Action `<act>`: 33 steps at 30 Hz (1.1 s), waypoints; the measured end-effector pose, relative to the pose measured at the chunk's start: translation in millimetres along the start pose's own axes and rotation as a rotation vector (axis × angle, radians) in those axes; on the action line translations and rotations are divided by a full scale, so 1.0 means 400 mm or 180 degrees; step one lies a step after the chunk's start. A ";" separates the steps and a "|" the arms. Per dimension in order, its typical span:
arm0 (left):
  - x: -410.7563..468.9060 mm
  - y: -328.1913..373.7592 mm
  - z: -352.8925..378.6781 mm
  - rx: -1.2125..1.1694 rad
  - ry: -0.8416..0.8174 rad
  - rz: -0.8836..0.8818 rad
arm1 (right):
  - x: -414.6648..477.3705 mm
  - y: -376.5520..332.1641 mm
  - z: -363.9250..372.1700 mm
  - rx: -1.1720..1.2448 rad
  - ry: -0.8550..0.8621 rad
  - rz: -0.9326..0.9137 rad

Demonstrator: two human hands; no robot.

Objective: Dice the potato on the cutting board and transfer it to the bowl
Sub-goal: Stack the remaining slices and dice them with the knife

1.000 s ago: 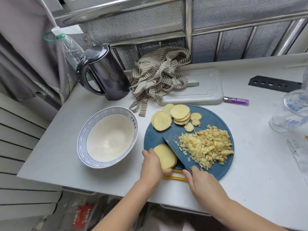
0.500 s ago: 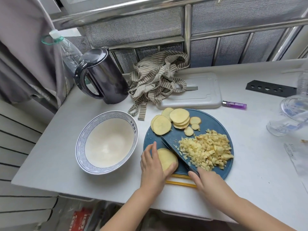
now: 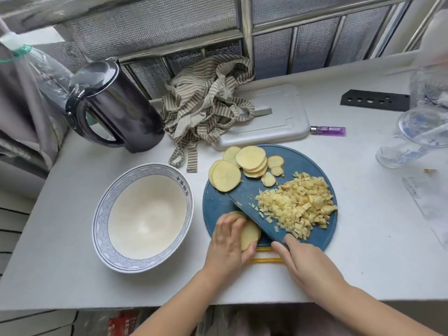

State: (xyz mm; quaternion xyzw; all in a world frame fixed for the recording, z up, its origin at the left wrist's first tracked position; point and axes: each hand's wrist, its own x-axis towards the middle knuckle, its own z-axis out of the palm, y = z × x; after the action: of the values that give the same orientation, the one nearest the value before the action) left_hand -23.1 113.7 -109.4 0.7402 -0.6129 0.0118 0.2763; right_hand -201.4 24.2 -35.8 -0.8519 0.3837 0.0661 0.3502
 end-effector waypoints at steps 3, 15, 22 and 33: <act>-0.005 -0.002 0.007 -0.0091 0.0046 -0.0038 | -0.030 -0.005 0.023 -0.0293 0.0221 -0.0038; -0.005 -0.002 0.007 0.0051 0.0103 0.0072 | -0.043 -0.005 0.024 -0.0328 0.0150 0.0086; -0.001 -0.006 0.012 0.0052 0.0078 0.0100 | -0.044 0.014 0.023 -0.0335 0.0112 0.0094; 0.000 -0.016 0.020 -0.0035 0.0017 0.0136 | -0.007 0.009 0.016 -0.0257 0.0032 0.0127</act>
State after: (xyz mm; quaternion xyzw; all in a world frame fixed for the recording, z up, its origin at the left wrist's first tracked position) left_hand -19.7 111.0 -118.7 0.7253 -0.6279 0.0164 0.2817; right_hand -204.8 28.3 -41.6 -0.8579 0.3994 0.0843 0.3122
